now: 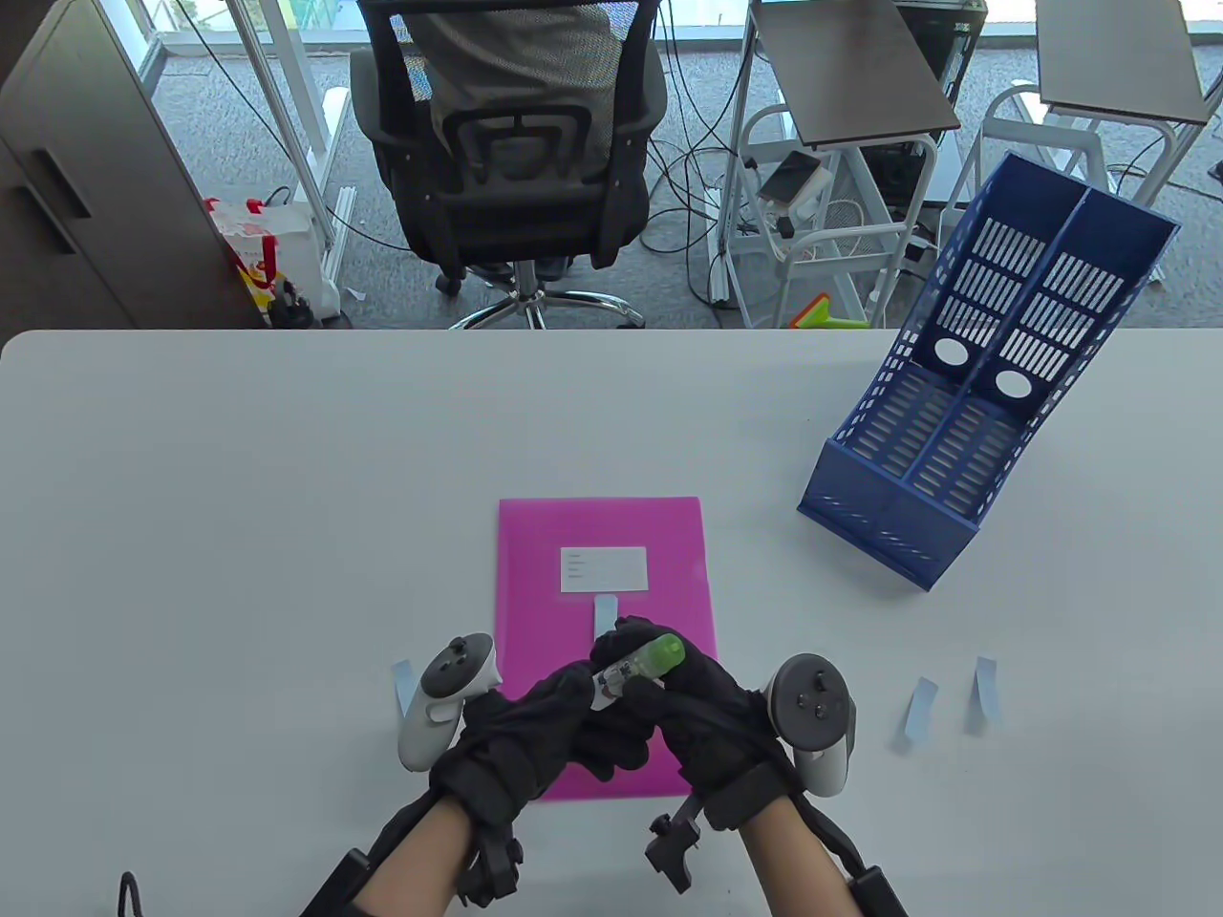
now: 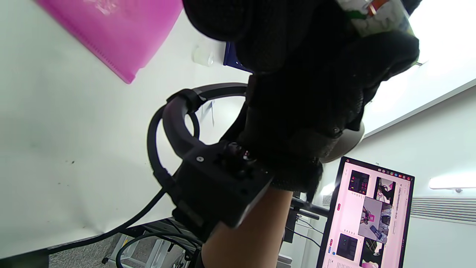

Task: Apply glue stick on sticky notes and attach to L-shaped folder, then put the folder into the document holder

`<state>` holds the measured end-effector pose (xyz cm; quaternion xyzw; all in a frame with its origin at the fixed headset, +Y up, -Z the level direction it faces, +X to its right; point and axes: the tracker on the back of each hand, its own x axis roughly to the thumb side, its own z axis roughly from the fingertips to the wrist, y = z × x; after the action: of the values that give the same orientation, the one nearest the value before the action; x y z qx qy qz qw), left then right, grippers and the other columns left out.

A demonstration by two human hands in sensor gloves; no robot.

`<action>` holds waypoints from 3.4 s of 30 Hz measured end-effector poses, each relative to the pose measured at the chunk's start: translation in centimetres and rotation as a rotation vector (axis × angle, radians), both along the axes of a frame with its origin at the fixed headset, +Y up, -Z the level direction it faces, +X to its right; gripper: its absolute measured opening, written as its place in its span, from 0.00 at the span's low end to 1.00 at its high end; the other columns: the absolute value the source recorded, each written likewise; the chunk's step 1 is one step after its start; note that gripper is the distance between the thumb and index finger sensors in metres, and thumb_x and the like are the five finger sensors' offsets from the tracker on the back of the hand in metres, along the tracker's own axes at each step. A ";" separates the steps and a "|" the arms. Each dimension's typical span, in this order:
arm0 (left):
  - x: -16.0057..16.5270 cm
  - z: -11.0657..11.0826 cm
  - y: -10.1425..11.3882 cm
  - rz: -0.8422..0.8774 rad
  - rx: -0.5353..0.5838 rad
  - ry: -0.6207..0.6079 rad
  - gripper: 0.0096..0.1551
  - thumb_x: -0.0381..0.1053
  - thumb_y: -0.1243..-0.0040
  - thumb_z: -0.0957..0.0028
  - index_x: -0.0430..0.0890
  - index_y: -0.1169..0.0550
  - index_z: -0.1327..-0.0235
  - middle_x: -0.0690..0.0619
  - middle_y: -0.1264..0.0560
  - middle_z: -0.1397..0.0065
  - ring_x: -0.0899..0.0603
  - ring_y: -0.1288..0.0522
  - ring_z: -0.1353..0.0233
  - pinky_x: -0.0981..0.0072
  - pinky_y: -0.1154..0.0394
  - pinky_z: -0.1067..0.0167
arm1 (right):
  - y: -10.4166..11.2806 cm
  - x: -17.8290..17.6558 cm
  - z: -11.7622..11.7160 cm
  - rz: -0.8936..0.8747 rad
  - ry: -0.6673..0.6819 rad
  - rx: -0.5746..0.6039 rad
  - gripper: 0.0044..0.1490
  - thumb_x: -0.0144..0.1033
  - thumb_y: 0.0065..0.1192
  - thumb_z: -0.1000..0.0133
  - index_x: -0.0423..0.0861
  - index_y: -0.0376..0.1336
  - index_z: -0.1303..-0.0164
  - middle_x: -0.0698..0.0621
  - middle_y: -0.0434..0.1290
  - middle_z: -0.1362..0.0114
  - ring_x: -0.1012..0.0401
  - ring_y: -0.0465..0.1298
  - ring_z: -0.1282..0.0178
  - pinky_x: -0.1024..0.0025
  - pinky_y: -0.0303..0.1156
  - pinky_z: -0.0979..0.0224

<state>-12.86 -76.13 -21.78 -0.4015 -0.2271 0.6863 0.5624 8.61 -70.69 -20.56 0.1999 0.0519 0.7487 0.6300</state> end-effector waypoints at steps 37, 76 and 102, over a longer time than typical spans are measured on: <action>-8.2 1.5 3.3 -1.882 0.963 -0.009 0.37 0.68 0.40 0.54 0.58 0.35 0.32 0.56 0.32 0.22 0.54 0.22 0.34 0.68 0.21 0.51 | 1.7 6.1 2.1 1.200 0.011 0.179 0.39 0.46 0.55 0.38 0.49 0.54 0.14 0.48 0.76 0.37 0.55 0.76 0.53 0.70 0.75 0.52; -8.7 1.5 2.8 -1.924 1.086 0.162 0.17 0.58 0.44 0.48 0.62 0.24 0.46 0.60 0.20 0.39 0.56 0.16 0.50 0.72 0.20 0.54 | 1.3 6.6 1.7 1.156 -0.023 0.142 0.38 0.46 0.54 0.38 0.50 0.54 0.15 0.48 0.74 0.36 0.54 0.76 0.49 0.64 0.76 0.46; -1.4 -4.4 2.1 -1.667 0.715 -0.059 0.17 0.57 0.39 0.48 0.58 0.19 0.48 0.56 0.15 0.47 0.57 0.15 0.61 0.73 0.20 0.63 | 0.4 6.9 1.3 1.198 -0.003 0.015 0.41 0.46 0.44 0.33 0.49 0.37 0.13 0.47 0.74 0.39 0.57 0.75 0.55 0.65 0.75 0.50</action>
<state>-14.23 -74.07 -26.14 -0.2546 -0.0767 -0.0650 0.9618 15.48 -70.28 -19.28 0.1393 0.1492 0.9742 0.0967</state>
